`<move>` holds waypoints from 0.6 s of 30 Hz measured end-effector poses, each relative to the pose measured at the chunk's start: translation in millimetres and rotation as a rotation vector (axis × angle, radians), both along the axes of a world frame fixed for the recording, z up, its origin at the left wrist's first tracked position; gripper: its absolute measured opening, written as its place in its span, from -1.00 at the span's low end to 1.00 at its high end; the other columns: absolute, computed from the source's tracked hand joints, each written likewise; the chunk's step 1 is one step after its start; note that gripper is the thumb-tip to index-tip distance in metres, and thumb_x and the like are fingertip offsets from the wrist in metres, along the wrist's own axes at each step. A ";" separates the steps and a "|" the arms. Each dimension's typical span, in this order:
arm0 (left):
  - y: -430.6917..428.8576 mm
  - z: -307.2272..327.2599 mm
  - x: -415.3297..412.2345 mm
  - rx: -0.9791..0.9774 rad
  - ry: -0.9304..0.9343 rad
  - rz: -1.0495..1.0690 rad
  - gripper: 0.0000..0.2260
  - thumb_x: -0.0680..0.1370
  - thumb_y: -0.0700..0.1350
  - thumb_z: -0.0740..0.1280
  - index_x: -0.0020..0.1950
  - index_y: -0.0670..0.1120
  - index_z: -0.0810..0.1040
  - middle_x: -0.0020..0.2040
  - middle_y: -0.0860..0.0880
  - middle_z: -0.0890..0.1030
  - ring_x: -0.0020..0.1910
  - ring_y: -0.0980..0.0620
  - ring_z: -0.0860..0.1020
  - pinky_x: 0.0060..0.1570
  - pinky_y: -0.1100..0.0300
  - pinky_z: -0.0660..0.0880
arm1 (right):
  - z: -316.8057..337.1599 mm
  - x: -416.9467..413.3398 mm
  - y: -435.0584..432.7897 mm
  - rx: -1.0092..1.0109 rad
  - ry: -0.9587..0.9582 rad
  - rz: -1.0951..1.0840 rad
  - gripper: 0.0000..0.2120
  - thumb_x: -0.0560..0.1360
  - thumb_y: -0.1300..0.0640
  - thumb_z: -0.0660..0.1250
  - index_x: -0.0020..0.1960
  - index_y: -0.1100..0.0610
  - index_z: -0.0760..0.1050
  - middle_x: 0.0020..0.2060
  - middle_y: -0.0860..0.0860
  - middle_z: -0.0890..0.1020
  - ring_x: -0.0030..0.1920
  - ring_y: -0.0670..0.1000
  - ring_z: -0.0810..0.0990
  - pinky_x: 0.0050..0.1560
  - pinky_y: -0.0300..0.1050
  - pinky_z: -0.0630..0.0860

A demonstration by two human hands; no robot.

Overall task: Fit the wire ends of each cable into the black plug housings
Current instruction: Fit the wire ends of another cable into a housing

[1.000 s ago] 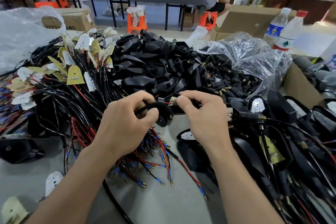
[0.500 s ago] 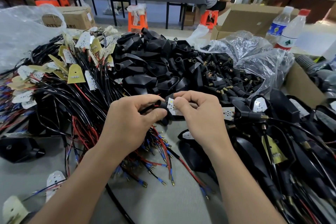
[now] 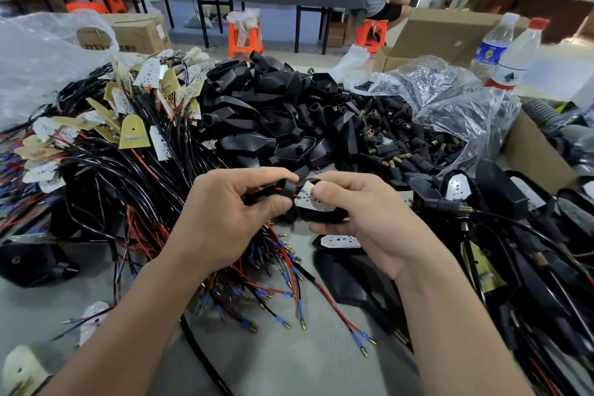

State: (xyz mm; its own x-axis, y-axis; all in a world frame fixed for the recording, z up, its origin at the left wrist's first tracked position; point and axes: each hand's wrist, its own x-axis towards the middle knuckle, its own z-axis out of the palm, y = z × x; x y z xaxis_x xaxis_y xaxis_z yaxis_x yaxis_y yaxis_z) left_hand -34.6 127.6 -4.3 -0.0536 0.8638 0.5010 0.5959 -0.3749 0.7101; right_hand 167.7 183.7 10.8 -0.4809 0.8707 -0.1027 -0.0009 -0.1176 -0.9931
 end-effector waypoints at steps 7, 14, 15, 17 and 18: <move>-4.7 -1.4 10.8 0.326 0.539 0.301 -0.74 0.51 -0.11 0.52 0.20 0.00 0.74 0.06 0.08 0.75 0.05 0.07 0.71 -0.06 0.30 0.48 | -7.6 -15.6 0.5 0.155 -0.109 -0.233 -0.82 0.55 0.34 0.37 -0.04 0.13 0.70 -0.37 -0.02 0.65 -0.36 -0.11 0.56 -0.31 -0.19 0.59; -4.6 2.5 15.9 0.435 0.455 0.514 -0.83 0.59 0.03 0.44 0.05 -0.05 0.69 -0.15 0.06 0.63 -0.19 0.01 0.53 -0.21 0.18 0.44 | -5.3 -15.6 4.4 -0.019 0.267 -0.657 -0.71 0.55 0.36 0.31 -0.27 0.15 0.66 -0.36 0.09 0.67 -0.46 0.07 0.59 -0.44 -0.19 0.55; -5.3 2.5 16.8 0.352 0.398 0.501 -0.79 0.61 0.10 0.37 -0.03 -0.01 0.69 -0.24 0.12 0.59 -0.29 0.09 0.51 -0.32 0.26 0.40 | -4.9 -15.6 4.2 -0.053 0.286 -0.650 -0.76 0.55 0.36 0.29 -0.21 0.17 0.64 -0.35 0.15 0.65 -0.49 0.09 0.58 -0.48 -0.19 0.52; -2.0 -2.5 16.5 0.087 0.200 0.423 -0.70 0.59 0.24 0.28 0.06 0.10 0.70 -0.30 0.15 0.61 -0.29 0.14 0.56 -0.30 0.43 0.40 | -3.8 -15.8 2.4 -0.048 0.202 -0.513 -0.84 0.54 0.39 0.27 0.00 0.21 0.58 -0.34 0.21 0.62 -0.51 0.09 0.54 -0.52 -0.18 0.45; 1.5 -4.3 15.8 -0.046 0.035 0.348 -0.64 0.56 0.29 0.27 0.21 0.16 0.66 -0.28 0.13 0.65 -0.28 0.15 0.59 -0.27 0.45 0.43 | -4.3 -14.7 1.6 -0.006 0.092 -0.391 -0.80 0.53 0.39 0.28 0.08 0.20 0.58 -0.36 0.19 0.62 -0.51 0.08 0.54 -0.52 -0.17 0.45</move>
State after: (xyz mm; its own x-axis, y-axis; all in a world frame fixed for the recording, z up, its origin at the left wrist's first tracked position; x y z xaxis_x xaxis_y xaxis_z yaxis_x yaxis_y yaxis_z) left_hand -18.8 129.1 -8.6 -0.3318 0.8186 0.4689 0.7068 -0.1135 0.6982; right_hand 153.0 185.3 6.5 -0.1211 0.9894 -0.0804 -0.1358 -0.0968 -0.9860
